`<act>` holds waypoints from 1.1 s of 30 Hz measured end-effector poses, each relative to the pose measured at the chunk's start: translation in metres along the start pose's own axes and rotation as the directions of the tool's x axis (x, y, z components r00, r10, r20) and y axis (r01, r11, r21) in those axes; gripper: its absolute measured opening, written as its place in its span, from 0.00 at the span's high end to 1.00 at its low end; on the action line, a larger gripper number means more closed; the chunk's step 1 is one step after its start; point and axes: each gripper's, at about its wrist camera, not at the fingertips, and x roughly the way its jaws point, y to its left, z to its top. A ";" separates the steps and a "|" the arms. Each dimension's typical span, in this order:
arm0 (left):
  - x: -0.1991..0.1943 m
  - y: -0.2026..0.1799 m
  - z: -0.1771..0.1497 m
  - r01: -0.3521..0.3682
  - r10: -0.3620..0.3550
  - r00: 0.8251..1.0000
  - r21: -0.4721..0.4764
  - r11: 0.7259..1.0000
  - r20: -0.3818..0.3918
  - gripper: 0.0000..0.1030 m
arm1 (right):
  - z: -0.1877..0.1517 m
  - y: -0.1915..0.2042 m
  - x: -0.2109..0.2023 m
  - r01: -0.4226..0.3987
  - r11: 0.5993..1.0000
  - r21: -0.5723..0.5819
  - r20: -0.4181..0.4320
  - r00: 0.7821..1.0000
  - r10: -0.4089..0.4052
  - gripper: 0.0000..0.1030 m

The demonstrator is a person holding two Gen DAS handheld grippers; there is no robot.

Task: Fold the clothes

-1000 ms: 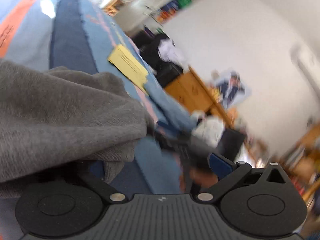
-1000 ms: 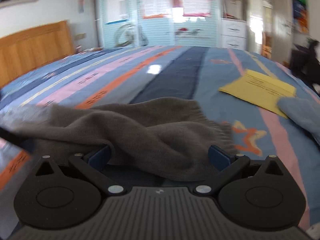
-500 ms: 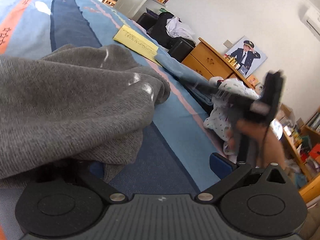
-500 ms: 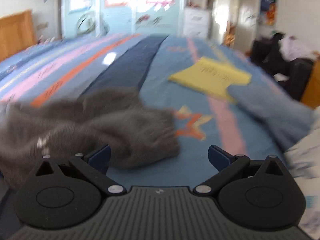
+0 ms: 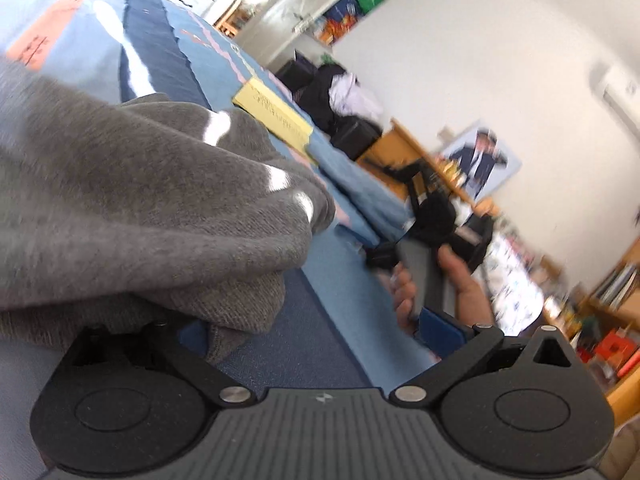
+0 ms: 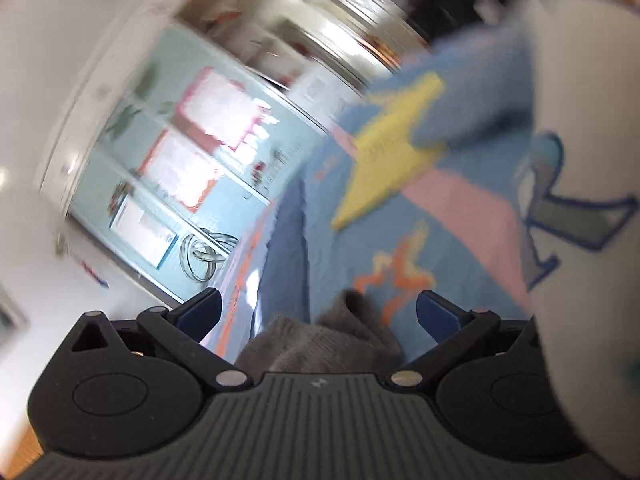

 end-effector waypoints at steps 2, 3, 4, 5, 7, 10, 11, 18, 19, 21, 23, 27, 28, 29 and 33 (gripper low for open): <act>-0.003 0.003 -0.003 0.018 -0.018 1.000 -0.009 1.000 0.017 0.01 | -0.003 0.007 0.004 0.004 1.000 -0.009 -0.022 1.000 -0.004 0.00; -0.005 0.003 -0.004 0.024 -0.024 0.999 -0.008 1.000 0.022 0.01 | -0.006 0.011 0.008 0.019 0.999 -0.034 -0.040 0.999 -0.020 0.00; -0.006 0.003 -0.005 0.028 -0.028 0.999 -0.003 1.000 0.026 0.01 | -0.008 0.016 0.012 0.035 0.997 -0.064 -0.056 0.998 -0.039 0.00; -0.007 0.003 -0.007 0.032 -0.032 0.999 0.004 0.999 0.029 0.01 | -0.011 0.021 0.015 0.054 0.994 -0.096 -0.062 0.996 -0.060 0.00; -0.008 0.005 -0.010 0.043 -0.044 0.998 0.009 0.999 0.035 0.01 | -0.014 0.026 0.015 0.000 0.995 -0.096 -0.066 0.998 -0.007 0.00; -0.010 0.008 -0.009 0.065 -0.066 0.997 0.016 0.998 0.035 0.01 | -0.009 0.032 0.006 -0.116 0.989 -0.094 -0.017 0.993 0.115 0.00; -0.011 0.011 -0.008 0.076 -0.076 0.996 0.009 0.997 0.036 0.01 | -0.007 0.037 0.003 -0.135 0.984 -0.115 0.000 0.991 0.136 0.00; -0.016 0.015 -0.012 0.117 -0.116 0.992 -0.013 0.993 0.051 0.01 | 0.014 0.091 0.052 -0.150 0.873 -0.463 -0.169 0.982 0.079 0.00; -0.016 0.014 -0.012 0.114 -0.114 0.992 -0.006 0.993 0.049 0.01 | 0.016 0.100 0.064 -0.147 0.847 -0.511 -0.211 0.977 0.043 0.00; -0.012 0.014 -0.010 0.115 -0.115 0.992 0.000 0.993 0.048 0.01 | 0.017 0.112 0.092 -0.194 0.802 -0.565 -0.331 0.944 -0.005 0.00; -0.008 0.014 -0.007 0.119 -0.119 0.992 0.003 0.993 0.048 0.01 | 0.016 0.122 0.118 -0.247 0.757 -0.605 -0.443 0.894 -0.062 0.00; -0.010 0.018 -0.005 0.137 -0.136 0.989 -0.003 0.991 0.053 0.01 | 0.007 0.124 0.147 -0.241 0.647 -0.723 -0.494 0.836 -0.240 0.30; -0.011 0.019 -0.005 0.142 -0.141 0.988 -0.009 0.990 0.056 0.01 | 0.007 0.124 0.150 -0.243 0.625 -0.742 -0.497 0.825 -0.268 0.39; -0.011 0.020 -0.005 0.148 -0.147 0.987 -0.015 0.989 0.060 0.01 | 0.007 0.122 0.152 -0.256 0.621 -0.741 -0.507 0.819 -0.268 0.40; -0.013 0.023 -0.007 0.167 -0.164 0.984 -0.033 0.985 0.071 0.01 | 0.006 0.116 0.155 -0.311 0.606 -0.732 -0.542 0.805 -0.242 0.41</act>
